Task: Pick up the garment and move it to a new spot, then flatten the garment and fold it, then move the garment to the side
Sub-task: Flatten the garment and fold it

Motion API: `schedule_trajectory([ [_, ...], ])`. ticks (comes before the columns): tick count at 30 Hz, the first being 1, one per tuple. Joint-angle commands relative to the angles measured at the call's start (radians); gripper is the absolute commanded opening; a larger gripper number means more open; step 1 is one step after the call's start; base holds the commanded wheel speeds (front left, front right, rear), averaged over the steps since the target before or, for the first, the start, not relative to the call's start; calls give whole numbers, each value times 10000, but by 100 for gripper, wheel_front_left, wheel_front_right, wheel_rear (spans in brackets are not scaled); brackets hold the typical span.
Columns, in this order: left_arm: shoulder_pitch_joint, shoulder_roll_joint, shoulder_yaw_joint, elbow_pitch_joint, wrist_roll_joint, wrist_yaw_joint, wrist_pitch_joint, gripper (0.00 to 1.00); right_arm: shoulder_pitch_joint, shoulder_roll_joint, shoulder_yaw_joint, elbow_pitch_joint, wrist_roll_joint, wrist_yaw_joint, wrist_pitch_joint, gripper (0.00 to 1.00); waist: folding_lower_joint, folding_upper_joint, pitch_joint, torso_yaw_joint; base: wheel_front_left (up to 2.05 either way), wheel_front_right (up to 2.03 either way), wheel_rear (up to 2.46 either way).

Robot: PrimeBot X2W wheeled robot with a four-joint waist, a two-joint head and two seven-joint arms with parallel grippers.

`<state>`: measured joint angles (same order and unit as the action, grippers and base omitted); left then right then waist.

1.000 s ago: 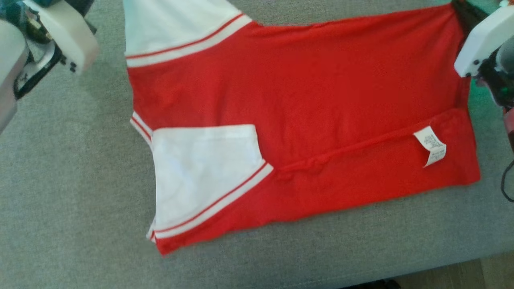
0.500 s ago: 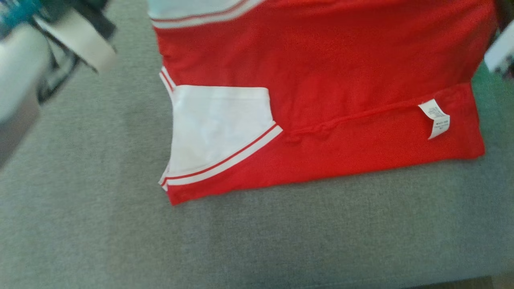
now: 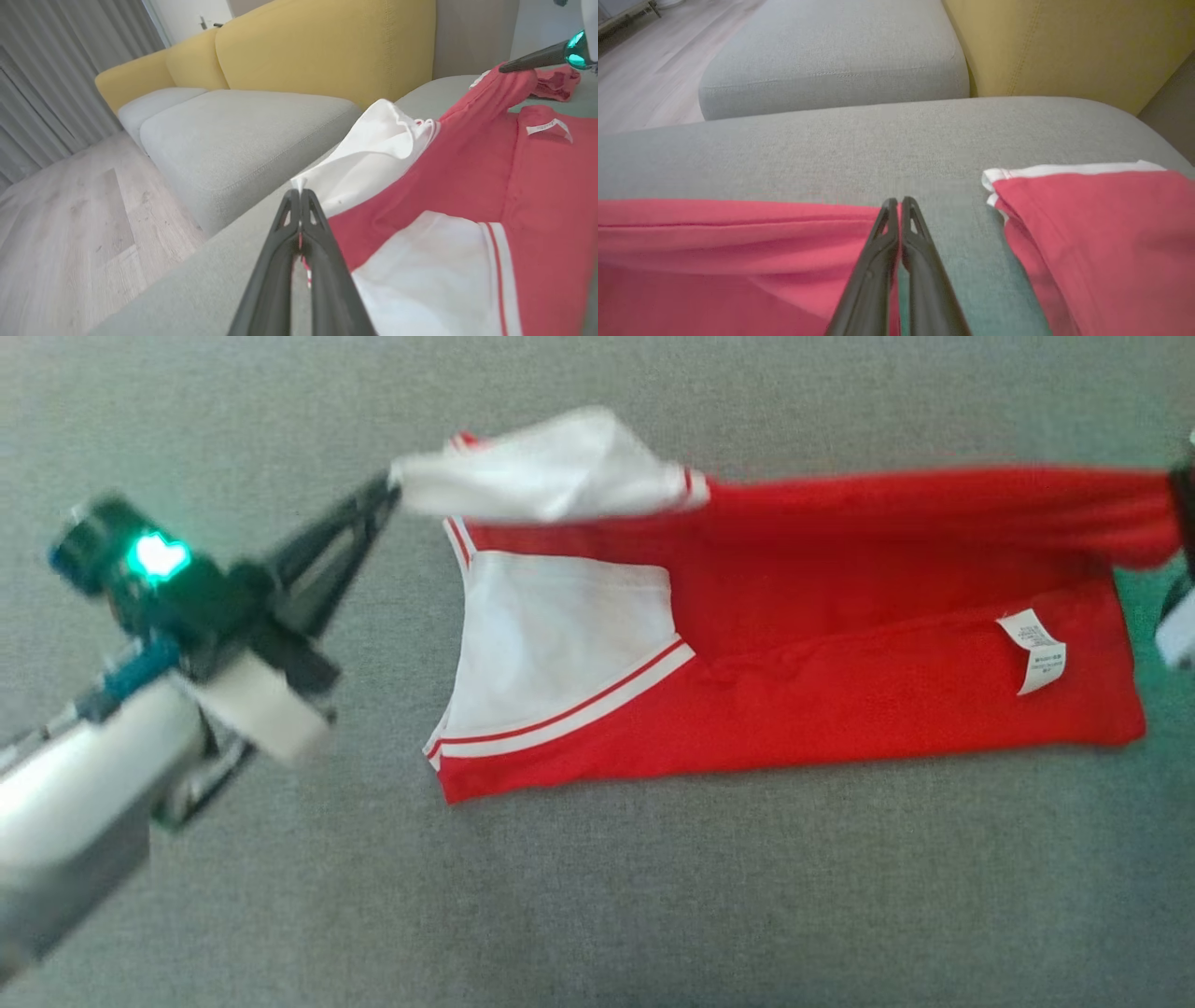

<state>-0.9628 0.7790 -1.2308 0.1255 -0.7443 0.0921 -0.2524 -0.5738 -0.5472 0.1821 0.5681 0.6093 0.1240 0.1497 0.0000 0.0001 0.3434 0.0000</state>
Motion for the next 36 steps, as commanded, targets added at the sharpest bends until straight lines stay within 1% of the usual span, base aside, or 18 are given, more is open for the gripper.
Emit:
schedule_trajectory([
  [1,-76,545,452,-277,-97,164,-80,0,317,-218,-85,-395,-143,67,-73,0,0,-1,-109,45,0,0,0],
  [7,1294,819,190,-1223,-292,852,-85,0,1780,262,-811,-1216,-511,67,46,0,0,-1,-358,102,0,0,0],
  [11,1894,744,39,-1472,-384,1010,-86,0,2503,569,-1279,-1710,-846,67,84,0,0,-1,-381,130,0,0,0],
  [14,2189,515,19,-1433,-492,1088,-88,0,2900,859,-1595,-1952,-1170,67,193,0,0,-1,-342,123,0,0,0],
  [15,2284,407,44,-1385,-549,1127,-89,0,2990,969,-1674,-2026,-1282,67,202,27,0,-1,-326,118,0,0,0],
  [16,2397,284,79,-1321,-625,1177,-89,25,3066,1090,-1772,-2077,-1387,67,208,60,0,-1,-314,106,0,0,0],
  [17,2516,154,117,-1255,-689,1214,-90,75,3132,1211,-1916,-2109,-1514,67,198,89,0,-1,-315,90,0,0,0],
  [18,2642,-3,224,-1219,-730,1288,-90,100,3178,1336,-2071,-2160,-1657,67,112,100,0,-1,-333,74,0,0,0],
  [21,3198,-560,775,-1139,-672,1676,-91,100,3358,1797,-2474,-2272,-1920,67,-240,100,0,-1,-465,32,0,0,0],
  [23,3743,-1033,1415,-1156,-496,2122,-91,100,3558,2116,-2780,-2336,-2026,67,-564,100,0,-1,-603,25,0,0,0],
  [24,3743,-1033,1415,-1156,-496,2122,-91,100,3558,2116,-2780,-2336,-2026,67,-564,100,0,-1,-603,25,0,0,0],
  [26,4407,-1554,2185,-1234,-160,2545,-92,100,3815,2448,-3052,-2424,-2045,67,-849,100,0,-1,-761,35,0,0,0],
  [28,5104,-2121,3067,-1387,533,3056,-92,100,4077,2742,-3310,-2490,-2061,67,-1107,100,0,-1,-916,73,0,0,0],
  [30,5832,-2723,3885,-1585,1479,3589,-92,100,4293,3017,-3591,-2526,-2039,67,-1355,100,0,-1,-1072,131,0,0,0],
  [32,6584,-3392,4595,-1850,2319,3934,-92,100,4465,3238,-3831,-2507,-2028,67,-1486,100,0,-1,-1240,224,0,0,0],
  [34,7263,-4013,5124,-2078,3020,4032,-92,100,4558,3389,-4049,-2476,-2063,67,-1574,100,0,-1,-1366,348,0,0,0],
  [35,7543,-4287,5325,-2168,3345,4009,-92,100,4581,3446,-4123,-2451,-2097,67,-1577,100,0,-1,-1410,418,0,0,0],
  [36,7997,-4767,5590,-2255,3913,3855,-92,100,4597,3530,-4306,-2364,-2165,67,-1571,100,0,-1,-1498,602,0,0,0],
])
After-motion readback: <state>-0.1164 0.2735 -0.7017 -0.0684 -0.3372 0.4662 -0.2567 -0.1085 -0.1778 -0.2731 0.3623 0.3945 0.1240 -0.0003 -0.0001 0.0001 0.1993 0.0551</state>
